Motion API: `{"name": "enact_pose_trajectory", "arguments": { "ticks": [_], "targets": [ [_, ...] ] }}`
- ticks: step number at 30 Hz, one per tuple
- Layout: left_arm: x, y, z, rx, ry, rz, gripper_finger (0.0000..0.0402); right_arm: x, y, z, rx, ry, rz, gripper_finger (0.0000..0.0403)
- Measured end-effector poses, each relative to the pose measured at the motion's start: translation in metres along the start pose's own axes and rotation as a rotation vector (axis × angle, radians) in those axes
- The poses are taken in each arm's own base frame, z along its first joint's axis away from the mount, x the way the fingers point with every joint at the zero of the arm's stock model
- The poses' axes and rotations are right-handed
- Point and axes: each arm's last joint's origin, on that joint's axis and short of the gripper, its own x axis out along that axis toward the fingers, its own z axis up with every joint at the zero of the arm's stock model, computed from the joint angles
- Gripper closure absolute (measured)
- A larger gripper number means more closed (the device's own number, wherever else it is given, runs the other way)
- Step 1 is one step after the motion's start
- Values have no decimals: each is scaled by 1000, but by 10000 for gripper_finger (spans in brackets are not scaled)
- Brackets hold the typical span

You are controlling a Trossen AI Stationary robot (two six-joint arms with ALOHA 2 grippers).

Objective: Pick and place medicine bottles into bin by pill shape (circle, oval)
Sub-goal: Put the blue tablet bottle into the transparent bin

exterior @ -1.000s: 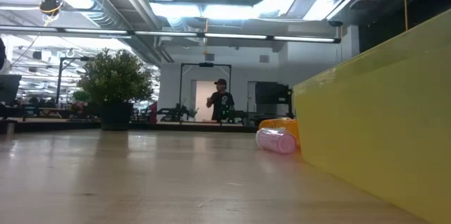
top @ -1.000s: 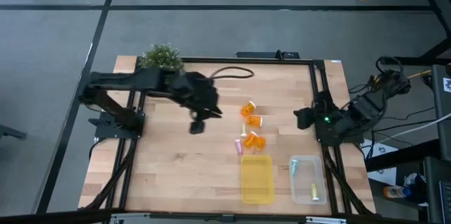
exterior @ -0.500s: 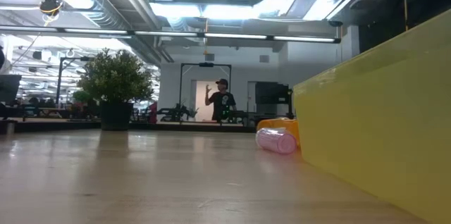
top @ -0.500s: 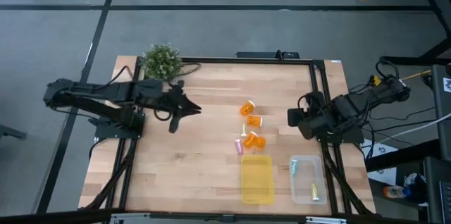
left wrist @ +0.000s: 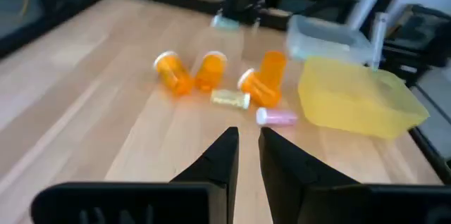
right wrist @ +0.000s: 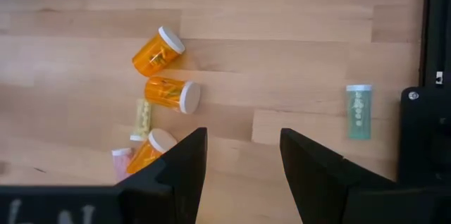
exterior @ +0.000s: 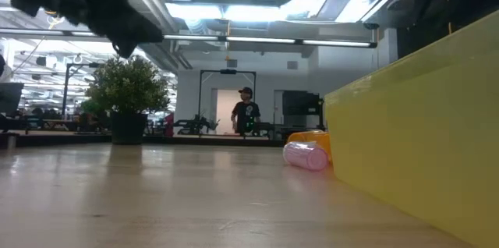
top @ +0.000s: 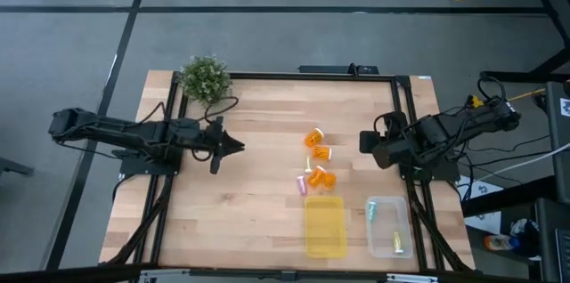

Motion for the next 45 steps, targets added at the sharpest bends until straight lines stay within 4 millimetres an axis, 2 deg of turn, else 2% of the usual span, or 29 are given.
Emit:
{"name": "enact_pose_trajectory", "arguments": {
  "ticks": [4,8,11,20,26,30,37,45],
  "targets": [
    [-2,-4,-10,163,-215,-251,351,1,2,2,14,0,7,221],
    [-9,1,-28,138,-361,-240,351,1,3,2,24,8,15,221],
    [-12,5,-41,75,-357,-213,351,1,4,1,29,21,21,221],
    [-16,9,-50,73,-244,-179,351,6,4,-1,19,24,17,221],
    [-25,9,-49,110,-268,-176,351,34,7,-13,-69,101,24,221],
    [-31,10,-50,127,-271,-174,351,58,2,-17,-92,166,-92,221],
    [-38,10,-50,135,-290,-176,351,91,-22,-11,-80,172,-316,221],
    [-39,10,-50,177,-301,-170,351,137,-51,-18,-72,252,-399,221]
  ]
}}
